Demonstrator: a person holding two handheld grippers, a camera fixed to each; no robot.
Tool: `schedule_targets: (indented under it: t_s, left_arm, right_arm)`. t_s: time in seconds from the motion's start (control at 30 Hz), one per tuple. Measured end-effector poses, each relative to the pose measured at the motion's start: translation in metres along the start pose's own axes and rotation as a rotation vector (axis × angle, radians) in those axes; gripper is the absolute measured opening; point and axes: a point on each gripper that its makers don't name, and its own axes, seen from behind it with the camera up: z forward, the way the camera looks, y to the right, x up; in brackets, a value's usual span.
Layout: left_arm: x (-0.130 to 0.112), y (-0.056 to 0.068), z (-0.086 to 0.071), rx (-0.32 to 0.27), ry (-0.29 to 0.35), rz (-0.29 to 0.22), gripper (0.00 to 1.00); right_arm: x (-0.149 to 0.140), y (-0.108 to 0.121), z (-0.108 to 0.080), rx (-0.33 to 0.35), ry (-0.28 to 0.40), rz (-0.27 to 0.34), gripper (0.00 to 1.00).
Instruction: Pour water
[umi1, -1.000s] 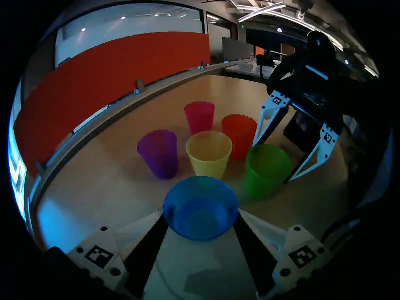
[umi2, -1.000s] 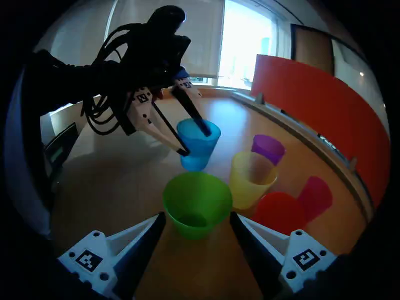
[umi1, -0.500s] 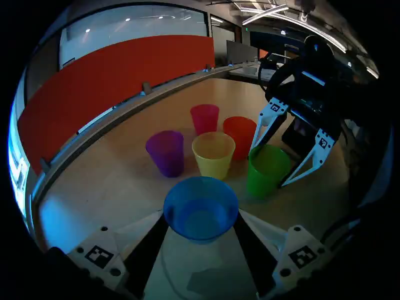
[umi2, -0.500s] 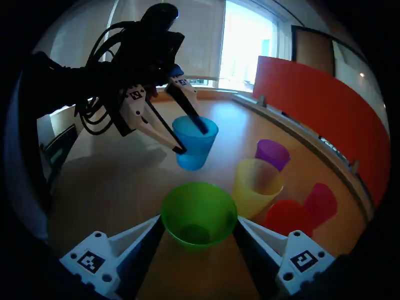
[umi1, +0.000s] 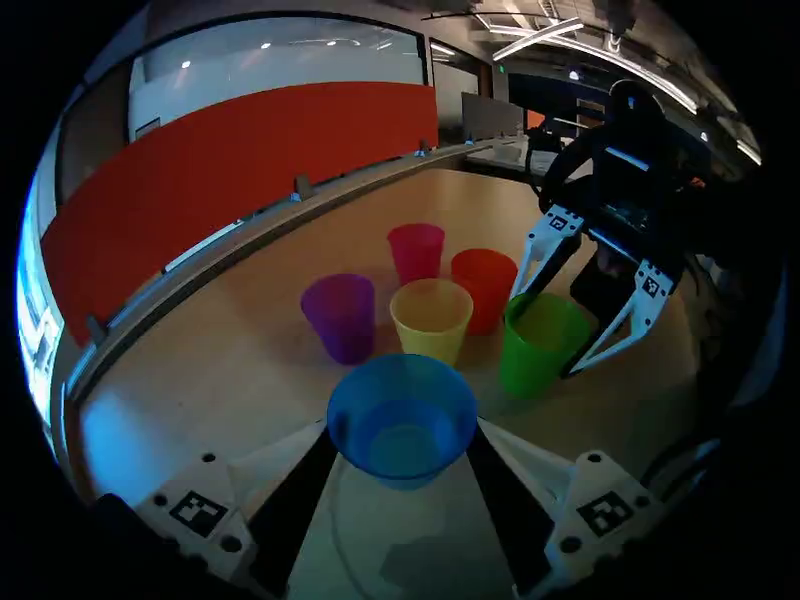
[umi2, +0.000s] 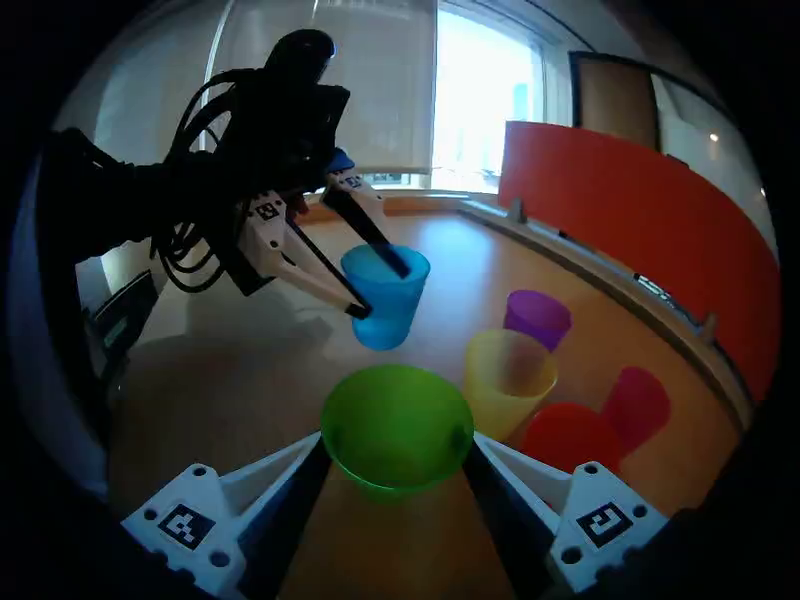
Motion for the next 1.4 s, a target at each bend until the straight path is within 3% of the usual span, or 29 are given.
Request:
schedule_targets:
  t_s: [0.67, 1.4]
  left_arm:
    - [0.054, 0.008, -0.032, 0.074, 0.151, -0.012, 0.85]
    - [0.089, 0.005, -0.054, 0.116, 0.305, -0.053, 0.85]
  right_arm:
    - [0.066, 0.011, -0.048, -0.116, 0.156, -0.01, 0.91]
    - [0.101, 0.014, -0.072, -0.179, 0.272, -0.019, 0.91]
